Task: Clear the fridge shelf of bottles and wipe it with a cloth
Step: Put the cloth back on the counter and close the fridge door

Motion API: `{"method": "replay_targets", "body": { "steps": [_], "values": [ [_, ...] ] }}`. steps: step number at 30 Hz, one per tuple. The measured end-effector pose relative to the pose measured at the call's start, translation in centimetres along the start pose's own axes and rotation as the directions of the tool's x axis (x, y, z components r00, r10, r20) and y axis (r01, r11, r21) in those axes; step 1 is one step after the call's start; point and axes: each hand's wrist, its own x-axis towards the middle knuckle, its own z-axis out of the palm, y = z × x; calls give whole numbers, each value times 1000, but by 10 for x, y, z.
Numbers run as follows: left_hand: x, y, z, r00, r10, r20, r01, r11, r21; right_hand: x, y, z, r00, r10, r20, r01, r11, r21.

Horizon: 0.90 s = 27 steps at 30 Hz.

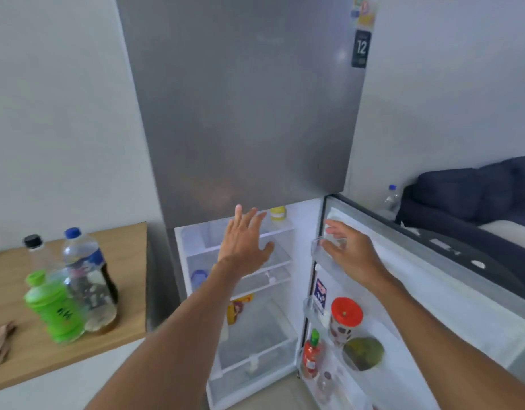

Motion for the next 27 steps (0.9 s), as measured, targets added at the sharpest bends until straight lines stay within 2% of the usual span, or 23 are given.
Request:
{"method": "replay_targets", "body": {
  "steps": [2, 5, 9, 13, 17, 22, 27],
  "values": [
    [30, 26, 17, 999, 45, -14, -44, 995, 87, 18, 26, -29, 999, 16, -29, -17, 998, -54],
    [65, 55, 40, 997, 67, -33, -59, 979, 194, 50, 65, -59, 998, 12, -64, -28, 965, -260],
    [96, 69, 59, 996, 72, -47, -56, 959, 276, 78, 89, -79, 977, 211, -31, -195, 821, -537],
    [99, 58, 75, 995, 74, -68, -46, 937, 346, 81, 97, -76, 968, 247, 37, -146, 677, -721],
    [98, 51, 80, 994, 73, -86, -32, 912, 408, 81, 93, -78, 964, 262, 56, -146, 689, -710],
    [84, 53, 72, 989, -56, -134, 111, 891, 441, 81, 85, -77, 927, 310, 212, -86, 724, -684],
    [66, 32, 53, 974, -92, -205, 172, 892, 417, 69, 64, -83, 872, 351, 341, -106, 815, -569]
  ]
}}
